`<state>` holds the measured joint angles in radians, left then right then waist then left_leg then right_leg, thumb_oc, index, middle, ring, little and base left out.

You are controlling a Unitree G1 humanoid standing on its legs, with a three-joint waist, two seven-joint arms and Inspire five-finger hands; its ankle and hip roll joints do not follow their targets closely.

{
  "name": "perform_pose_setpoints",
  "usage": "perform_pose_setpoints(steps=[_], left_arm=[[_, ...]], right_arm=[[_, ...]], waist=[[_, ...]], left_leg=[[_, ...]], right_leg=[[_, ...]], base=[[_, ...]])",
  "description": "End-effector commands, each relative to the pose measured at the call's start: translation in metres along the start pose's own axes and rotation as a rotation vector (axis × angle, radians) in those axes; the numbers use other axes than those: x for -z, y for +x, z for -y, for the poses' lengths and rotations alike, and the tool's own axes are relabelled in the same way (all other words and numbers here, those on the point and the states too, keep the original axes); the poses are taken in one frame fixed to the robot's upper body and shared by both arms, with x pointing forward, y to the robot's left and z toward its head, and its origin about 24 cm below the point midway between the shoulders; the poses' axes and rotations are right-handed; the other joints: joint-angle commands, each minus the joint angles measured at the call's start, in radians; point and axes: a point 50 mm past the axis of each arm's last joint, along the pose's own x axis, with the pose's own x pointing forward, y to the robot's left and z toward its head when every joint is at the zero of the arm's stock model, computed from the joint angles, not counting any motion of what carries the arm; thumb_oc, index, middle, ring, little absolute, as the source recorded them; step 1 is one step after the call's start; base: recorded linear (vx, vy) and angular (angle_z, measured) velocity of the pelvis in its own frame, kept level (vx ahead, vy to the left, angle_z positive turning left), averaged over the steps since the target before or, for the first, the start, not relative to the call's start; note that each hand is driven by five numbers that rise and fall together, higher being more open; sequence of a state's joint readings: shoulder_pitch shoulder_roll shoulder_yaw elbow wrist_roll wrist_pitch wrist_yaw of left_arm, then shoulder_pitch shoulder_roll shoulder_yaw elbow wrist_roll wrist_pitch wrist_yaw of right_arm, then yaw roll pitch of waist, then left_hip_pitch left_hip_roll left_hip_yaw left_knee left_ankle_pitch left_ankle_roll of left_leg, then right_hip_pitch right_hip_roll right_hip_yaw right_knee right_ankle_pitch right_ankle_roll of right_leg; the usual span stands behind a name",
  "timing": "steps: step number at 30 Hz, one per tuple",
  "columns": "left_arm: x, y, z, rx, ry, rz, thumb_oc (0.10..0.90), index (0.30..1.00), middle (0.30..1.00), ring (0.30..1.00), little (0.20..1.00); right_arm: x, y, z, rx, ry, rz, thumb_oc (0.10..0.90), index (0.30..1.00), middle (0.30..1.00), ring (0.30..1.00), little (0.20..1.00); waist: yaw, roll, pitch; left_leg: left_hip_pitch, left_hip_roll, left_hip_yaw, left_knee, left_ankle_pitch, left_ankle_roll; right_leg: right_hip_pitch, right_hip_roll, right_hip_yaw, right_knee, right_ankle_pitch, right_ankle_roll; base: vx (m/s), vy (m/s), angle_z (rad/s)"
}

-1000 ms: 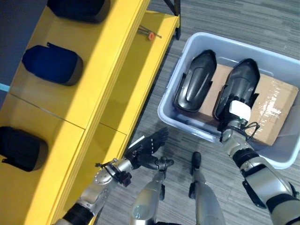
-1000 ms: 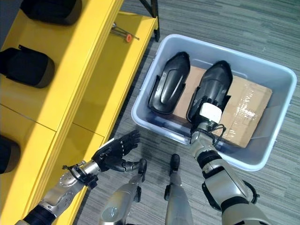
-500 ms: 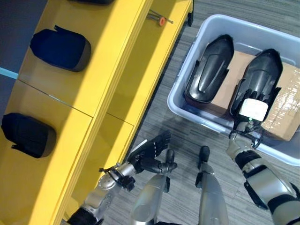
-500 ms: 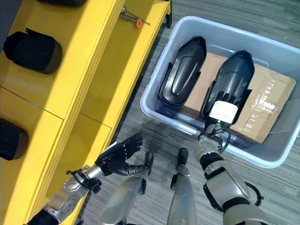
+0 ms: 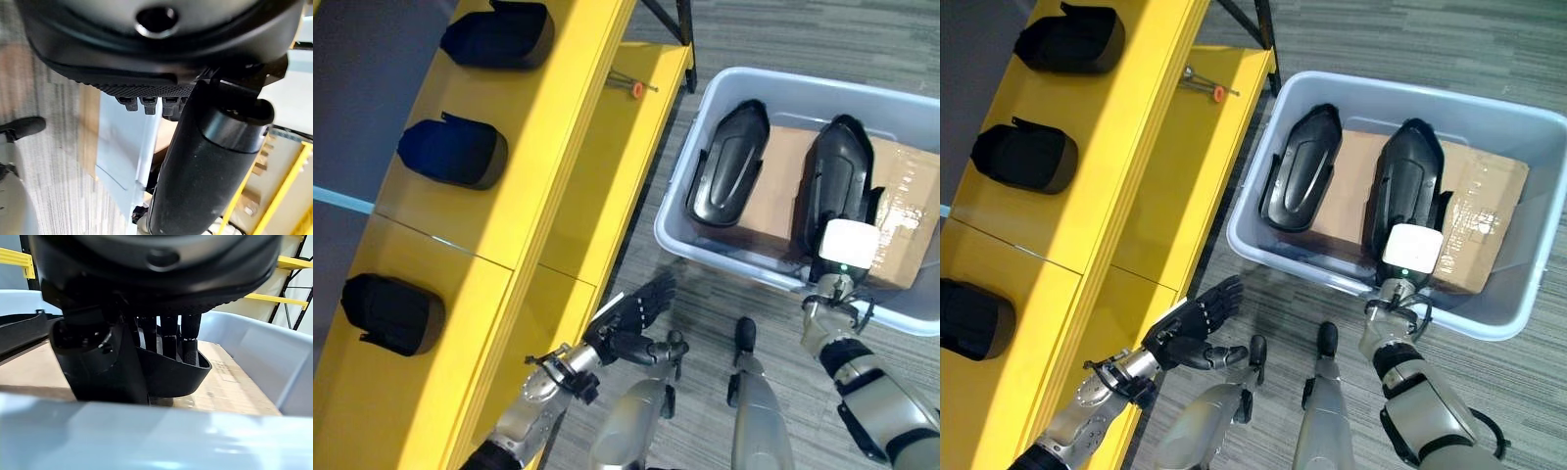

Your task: Move parts from the plastic box to the shelf.

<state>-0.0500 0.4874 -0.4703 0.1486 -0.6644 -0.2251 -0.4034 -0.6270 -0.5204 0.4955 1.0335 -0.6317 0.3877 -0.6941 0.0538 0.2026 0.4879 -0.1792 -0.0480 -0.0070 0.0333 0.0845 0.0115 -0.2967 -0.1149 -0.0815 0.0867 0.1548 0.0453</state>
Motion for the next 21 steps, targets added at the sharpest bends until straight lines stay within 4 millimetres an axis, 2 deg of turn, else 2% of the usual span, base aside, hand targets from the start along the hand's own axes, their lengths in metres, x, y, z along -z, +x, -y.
perform_pose_setpoints(steps=[1,4,7,10,12,13,14,16,17,21], left_arm=[[-0.03,-0.002,0.001,0.048,0.025,0.175,0.9,1.0,1.0,1.0,1.0],[-0.029,-0.006,-0.002,0.047,0.029,0.152,0.9,1.0,1.0,1.0,1.0],[-0.025,-0.011,-0.003,0.062,0.031,0.114,0.9,1.0,1.0,1.0,1.0],[-0.019,-0.015,-0.004,0.056,0.008,0.074,0.9,1.0,1.0,1.0,1.0],[-0.01,-0.023,-0.001,0.055,-0.001,0.034,0.9,1.0,1.0,1.0,1.0],[-0.009,-0.024,0.0,0.055,-0.002,0.029,0.9,1.0,1.0,1.0,1.0],[-0.005,-0.029,0.001,0.054,-0.007,0.011,0.9,1.0,1.0,1.0,1.0],[-0.003,-0.032,0.001,0.049,-0.013,0.007,0.9,1.0,1.0,1.0,1.0],[-0.001,-0.036,0.0,0.031,-0.021,0.0,0.9,1.0,1.0,1.0,1.0],[-0.001,-0.044,-0.005,-0.016,-0.033,0.007,0.9,1.0,1.0,1.0,1.0]], right_arm=[[0.022,-0.036,-0.043,-0.203,-0.116,0.032,0.4,0.3,0.3,0.3,0.3],[0.017,-0.039,-0.042,-0.155,-0.092,0.096,0.4,0.3,0.3,0.3,0.3],[0.01,-0.036,-0.032,-0.06,-0.067,0.182,0.4,0.3,0.3,0.3,0.3],[0.014,-0.034,-0.025,-0.012,-0.073,0.197,0.4,0.3,0.3,0.3,0.3],[0.021,-0.037,-0.019,0.038,-0.024,0.195,0.4,0.3,0.3,0.3,0.3],[0.022,-0.038,-0.018,0.046,-0.018,0.197,0.4,0.3,0.3,0.3,0.3],[0.024,-0.039,-0.011,0.096,0.027,0.218,0.4,0.3,0.3,0.3,0.3],[0.024,-0.038,-0.006,0.118,0.049,0.229,0.4,0.3,0.3,0.3,0.3],[0.025,-0.037,0.002,0.153,0.091,0.245,0.4,0.3,0.3,0.3,0.3],[0.026,-0.039,0.025,0.245,0.201,0.287,0.4,0.3,0.3,0.3,0.3]], waist=[[-0.006,-0.014,0.015],[-0.001,-0.053,-0.016],[0.003,-0.097,-0.069],[0.001,-0.122,-0.109],[-0.003,-0.156,-0.171],[-0.003,-0.159,-0.178],[-0.007,-0.173,-0.213],[-0.011,-0.179,-0.227],[-0.02,-0.19,-0.251],[-0.051,-0.208,-0.287]], left_leg=[[0.002,0.009,0.04,-0.012,-0.078,0.005],[0.043,0.018,0.034,-0.037,-0.078,0.005],[0.092,0.033,0.037,-0.048,-0.083,0.004],[0.124,0.039,0.039,-0.057,-0.088,0.003],[0.175,0.051,0.044,-0.081,-0.089,0.0],[0.184,0.052,0.045,-0.086,-0.088,0.0],[0.211,0.056,0.045,-0.102,-0.086,-0.002],[0.222,0.058,0.048,-0.106,-0.087,-0.002],[0.239,0.061,0.054,-0.111,-0.092,-0.001],[0.273,0.063,0.071,-0.117,-0.11,0.001]], right_leg=[[0.083,0.025,-0.012,0.086,-0.222,0.005],[0.136,0.034,-0.008,0.048,-0.208,0.012],[0.198,0.037,-0.007,0.009,-0.19,0.024],[0.238,0.042,-0.005,-0.015,-0.183,0.029],[0.295,0.05,-0.001,-0.048,-0.173,0.035],[0.303,0.051,0.0,-0.054,-0.172,0.036],[0.329,0.056,0.005,-0.068,-0.166,0.039],[0.34,0.057,0.009,-0.074,-0.164,0.04],[0.356,0.06,0.017,-0.083,-0.163,0.043],[0.384,0.065,0.038,-0.098,-0.165,0.046]], base=[[0.03,-0.098,-0.08],[0.05,-0.112,-0.04],[0.1,-0.095,-0.06],[0.11,-0.04,-0.04],[0.2,-0.033,-0.07],[0.19,0.004,-0.06],[0.15,0.016,-0.07],[0.13,0.023,-0.03],[0.1,0.04,-0.04],[0.06,0.066,-0.17]])
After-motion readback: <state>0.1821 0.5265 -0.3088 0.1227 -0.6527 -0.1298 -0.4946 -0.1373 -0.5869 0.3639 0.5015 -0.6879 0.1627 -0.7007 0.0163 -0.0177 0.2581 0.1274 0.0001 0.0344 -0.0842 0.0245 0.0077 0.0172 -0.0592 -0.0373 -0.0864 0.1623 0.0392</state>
